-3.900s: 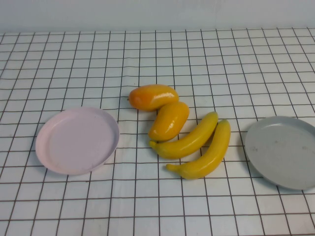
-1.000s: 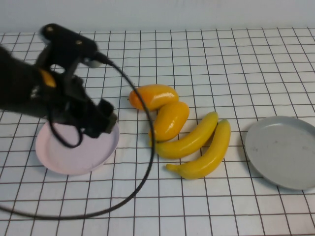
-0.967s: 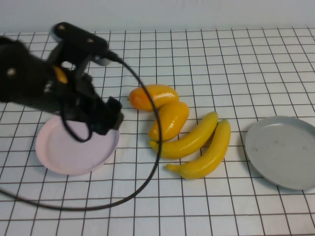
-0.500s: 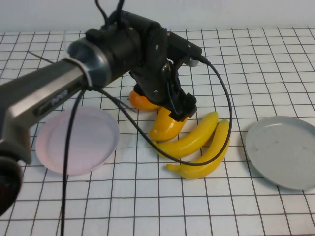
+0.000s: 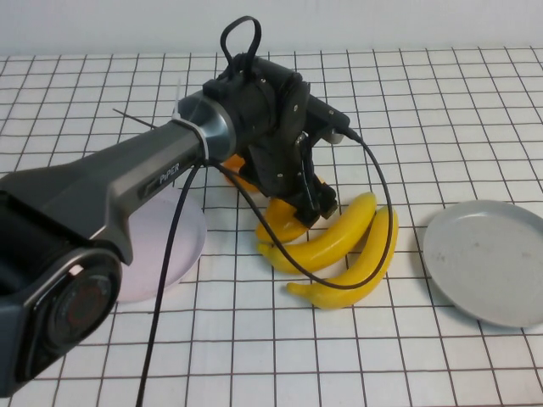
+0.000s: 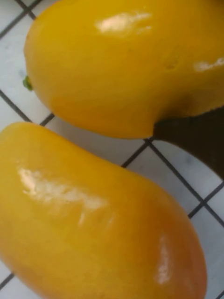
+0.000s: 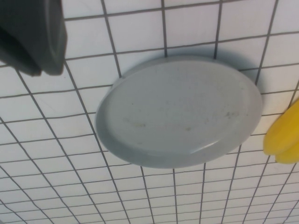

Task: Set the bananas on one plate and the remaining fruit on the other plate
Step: Put one type of fruit in the left plate

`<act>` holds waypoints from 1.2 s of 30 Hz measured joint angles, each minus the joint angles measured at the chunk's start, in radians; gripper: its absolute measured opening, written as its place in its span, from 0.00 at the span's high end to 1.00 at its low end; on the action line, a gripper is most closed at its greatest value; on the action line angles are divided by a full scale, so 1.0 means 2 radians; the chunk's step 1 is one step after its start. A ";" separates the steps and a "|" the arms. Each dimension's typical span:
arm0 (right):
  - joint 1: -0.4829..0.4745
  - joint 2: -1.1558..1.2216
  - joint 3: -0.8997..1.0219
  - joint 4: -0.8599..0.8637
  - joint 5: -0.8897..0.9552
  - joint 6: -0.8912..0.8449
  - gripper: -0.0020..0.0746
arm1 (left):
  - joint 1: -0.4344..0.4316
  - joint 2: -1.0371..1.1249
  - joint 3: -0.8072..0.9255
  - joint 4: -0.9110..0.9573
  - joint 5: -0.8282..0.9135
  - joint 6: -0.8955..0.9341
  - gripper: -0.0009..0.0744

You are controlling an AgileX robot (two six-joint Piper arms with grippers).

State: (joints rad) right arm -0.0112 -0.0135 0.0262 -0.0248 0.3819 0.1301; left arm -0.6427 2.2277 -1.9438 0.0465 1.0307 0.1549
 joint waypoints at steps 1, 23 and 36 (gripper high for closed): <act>0.000 0.000 0.000 0.000 0.000 0.000 0.99 | 0.002 0.001 0.000 0.000 0.000 0.000 0.20; 0.000 0.000 0.000 0.000 0.000 0.000 0.99 | 0.007 -0.093 -0.015 0.032 0.091 0.000 0.30; 0.000 0.000 0.000 0.000 0.000 0.000 0.99 | 0.148 -0.166 0.167 0.041 0.096 -0.032 0.30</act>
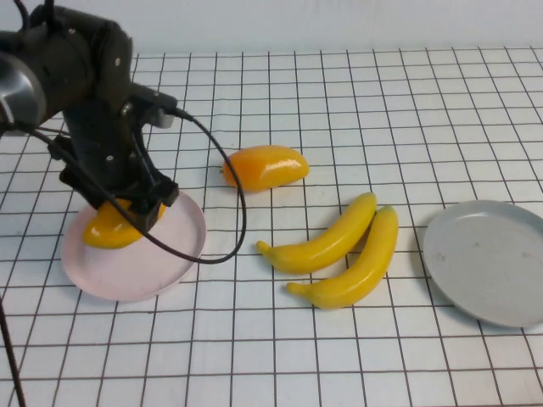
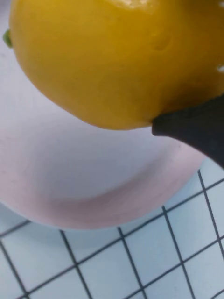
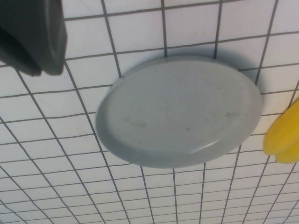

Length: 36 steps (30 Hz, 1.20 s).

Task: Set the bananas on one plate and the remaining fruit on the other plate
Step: Put one type of fruit in the left plate

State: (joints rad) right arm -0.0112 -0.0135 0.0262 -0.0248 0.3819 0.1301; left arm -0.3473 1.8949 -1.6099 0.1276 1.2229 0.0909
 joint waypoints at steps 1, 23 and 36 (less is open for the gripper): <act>0.000 0.000 0.000 0.000 0.000 0.000 0.99 | 0.009 0.000 0.012 0.002 -0.006 -0.001 0.30; 0.000 0.000 0.000 0.000 0.000 0.000 0.99 | 0.053 -0.007 0.124 -0.021 -0.126 0.026 0.16; 0.000 0.000 0.000 0.000 0.000 0.000 0.99 | 0.056 -0.045 -0.016 -0.088 -0.060 0.104 0.10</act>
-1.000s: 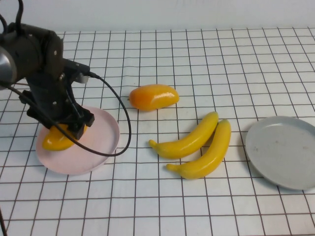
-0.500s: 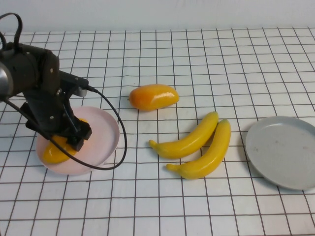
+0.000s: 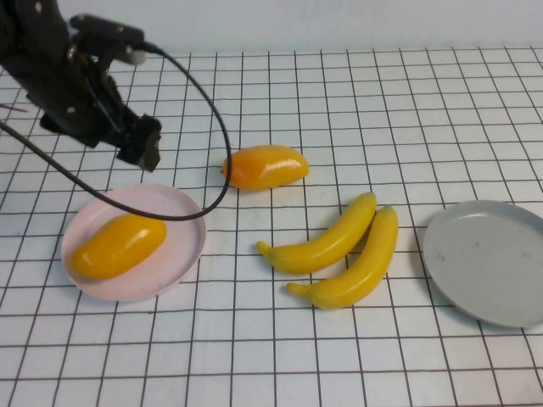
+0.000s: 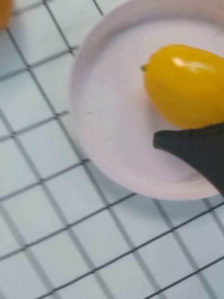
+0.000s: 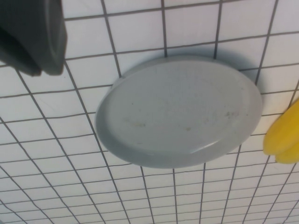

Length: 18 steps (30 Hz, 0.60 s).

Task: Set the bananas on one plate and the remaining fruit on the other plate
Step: Put one type of fruit in the left plate

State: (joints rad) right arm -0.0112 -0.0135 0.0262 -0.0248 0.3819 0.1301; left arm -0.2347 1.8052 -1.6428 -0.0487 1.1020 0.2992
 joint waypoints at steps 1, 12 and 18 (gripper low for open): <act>0.000 0.000 0.000 0.000 0.000 0.000 0.99 | -0.008 0.000 -0.015 0.000 -0.003 0.015 0.10; 0.000 0.000 0.000 0.000 0.000 0.000 0.99 | -0.087 0.078 -0.080 -0.058 -0.069 0.309 0.10; 0.000 0.000 0.000 0.000 0.000 0.000 0.99 | -0.091 0.127 -0.097 -0.095 -0.097 0.356 0.10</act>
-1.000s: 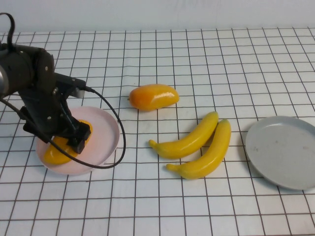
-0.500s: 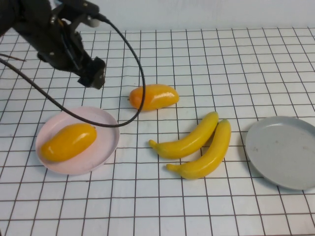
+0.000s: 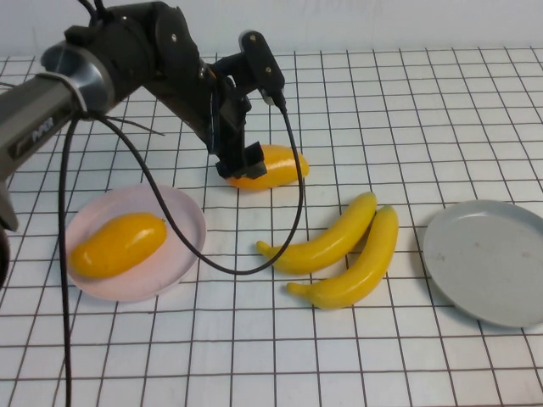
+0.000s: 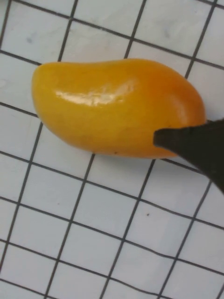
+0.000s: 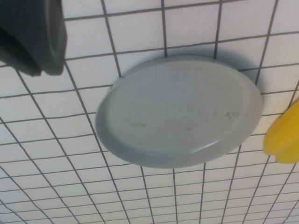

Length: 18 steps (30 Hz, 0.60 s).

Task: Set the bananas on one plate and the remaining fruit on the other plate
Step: Put one type of fruit in the left plate

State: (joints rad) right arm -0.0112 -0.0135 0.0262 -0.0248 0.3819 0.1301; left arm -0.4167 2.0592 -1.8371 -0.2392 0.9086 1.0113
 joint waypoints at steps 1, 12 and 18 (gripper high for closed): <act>0.000 0.000 0.000 0.000 0.000 0.000 0.99 | 0.000 0.008 -0.004 -0.003 -0.002 0.002 0.10; 0.000 0.000 0.000 0.000 0.000 0.000 0.99 | 0.000 0.080 -0.034 -0.038 -0.034 0.061 0.10; 0.000 0.000 0.000 0.000 0.000 0.000 0.99 | 0.000 0.105 -0.036 -0.041 -0.078 0.060 0.10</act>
State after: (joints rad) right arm -0.0112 -0.0135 0.0262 -0.0248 0.3819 0.1301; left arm -0.4167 2.2694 -1.9091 -0.3207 0.7528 1.1308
